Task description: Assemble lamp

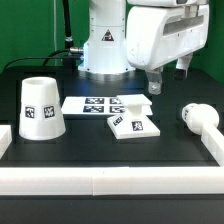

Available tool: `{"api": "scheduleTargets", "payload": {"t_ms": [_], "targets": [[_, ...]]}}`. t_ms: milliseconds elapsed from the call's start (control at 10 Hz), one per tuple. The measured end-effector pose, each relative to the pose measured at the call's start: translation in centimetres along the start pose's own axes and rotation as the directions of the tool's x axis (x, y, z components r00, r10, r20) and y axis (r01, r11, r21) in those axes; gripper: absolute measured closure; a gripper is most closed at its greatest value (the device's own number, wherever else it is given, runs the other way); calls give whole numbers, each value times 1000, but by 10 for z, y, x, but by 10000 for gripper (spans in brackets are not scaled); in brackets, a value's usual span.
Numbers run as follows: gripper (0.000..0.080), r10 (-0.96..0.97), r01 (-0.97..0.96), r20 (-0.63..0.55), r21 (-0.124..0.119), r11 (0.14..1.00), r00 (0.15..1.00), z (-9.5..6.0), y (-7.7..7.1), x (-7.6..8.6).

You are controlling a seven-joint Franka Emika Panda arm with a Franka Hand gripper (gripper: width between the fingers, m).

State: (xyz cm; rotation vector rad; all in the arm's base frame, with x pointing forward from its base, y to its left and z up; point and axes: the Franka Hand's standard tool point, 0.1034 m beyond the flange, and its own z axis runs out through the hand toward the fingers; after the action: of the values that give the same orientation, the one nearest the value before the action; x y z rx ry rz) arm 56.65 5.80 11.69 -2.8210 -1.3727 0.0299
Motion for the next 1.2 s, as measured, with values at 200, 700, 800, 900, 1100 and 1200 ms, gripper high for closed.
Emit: {"api": "scheduleTargets", "payload": {"t_ms": [200,700,800,900,1100,1200], "targets": [[100,0,0,0,0,1000,1000,0,0,0],[100,65,-65,-7,-4,998,998,17,1,-43],[100,87,-87,6,5,996,996,26,0,-60],[100,99,-99,-4,-4,995,995,32,1,-69],[100,129,-129,-3,-1,992,992,32,0,-68],[100,189,-189,-3,0,982,982,32,0,-68]]}}
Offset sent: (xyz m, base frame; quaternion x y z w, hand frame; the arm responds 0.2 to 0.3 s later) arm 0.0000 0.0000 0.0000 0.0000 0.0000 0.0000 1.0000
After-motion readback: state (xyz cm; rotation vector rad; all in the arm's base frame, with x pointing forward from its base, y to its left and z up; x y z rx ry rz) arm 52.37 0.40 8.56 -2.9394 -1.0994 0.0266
